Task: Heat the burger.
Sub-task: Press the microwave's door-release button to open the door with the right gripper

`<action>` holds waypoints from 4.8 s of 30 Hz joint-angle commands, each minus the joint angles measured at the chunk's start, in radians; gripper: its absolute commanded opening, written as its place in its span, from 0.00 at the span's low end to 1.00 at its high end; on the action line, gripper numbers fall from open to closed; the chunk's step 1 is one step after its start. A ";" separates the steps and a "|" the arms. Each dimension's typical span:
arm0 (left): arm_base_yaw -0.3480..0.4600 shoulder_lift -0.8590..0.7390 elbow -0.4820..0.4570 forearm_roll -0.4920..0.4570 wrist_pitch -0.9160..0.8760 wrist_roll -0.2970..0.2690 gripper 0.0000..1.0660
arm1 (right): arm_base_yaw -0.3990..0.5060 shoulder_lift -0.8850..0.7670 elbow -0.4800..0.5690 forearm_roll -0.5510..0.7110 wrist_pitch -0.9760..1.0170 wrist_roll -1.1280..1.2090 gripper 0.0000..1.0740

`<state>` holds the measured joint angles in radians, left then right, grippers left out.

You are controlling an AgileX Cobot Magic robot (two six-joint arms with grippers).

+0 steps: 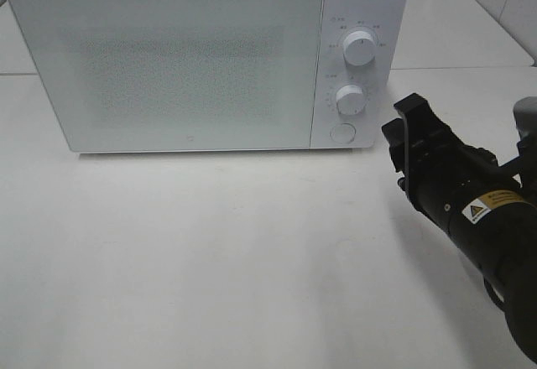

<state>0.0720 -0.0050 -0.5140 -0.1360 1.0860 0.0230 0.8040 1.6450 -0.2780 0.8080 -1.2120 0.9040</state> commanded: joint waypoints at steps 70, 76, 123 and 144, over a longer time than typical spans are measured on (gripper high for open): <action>0.001 -0.022 0.000 -0.008 -0.015 0.002 0.92 | -0.220 0.433 -0.465 -0.089 0.216 0.442 0.00; 0.001 -0.016 0.000 -0.008 -0.015 0.002 0.92 | -0.246 0.438 -0.497 -0.093 0.245 0.419 0.00; 0.001 -0.016 0.000 -0.008 -0.015 0.002 0.92 | -0.257 0.573 -0.771 0.006 0.058 0.387 0.00; 0.001 -0.016 0.000 -0.008 -0.015 0.002 0.92 | -0.244 0.556 -0.733 -0.010 0.124 0.343 0.00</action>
<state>0.0720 -0.0050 -0.5140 -0.1360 1.0860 0.0230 0.5910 2.2070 -0.9600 0.9370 -0.9480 1.2630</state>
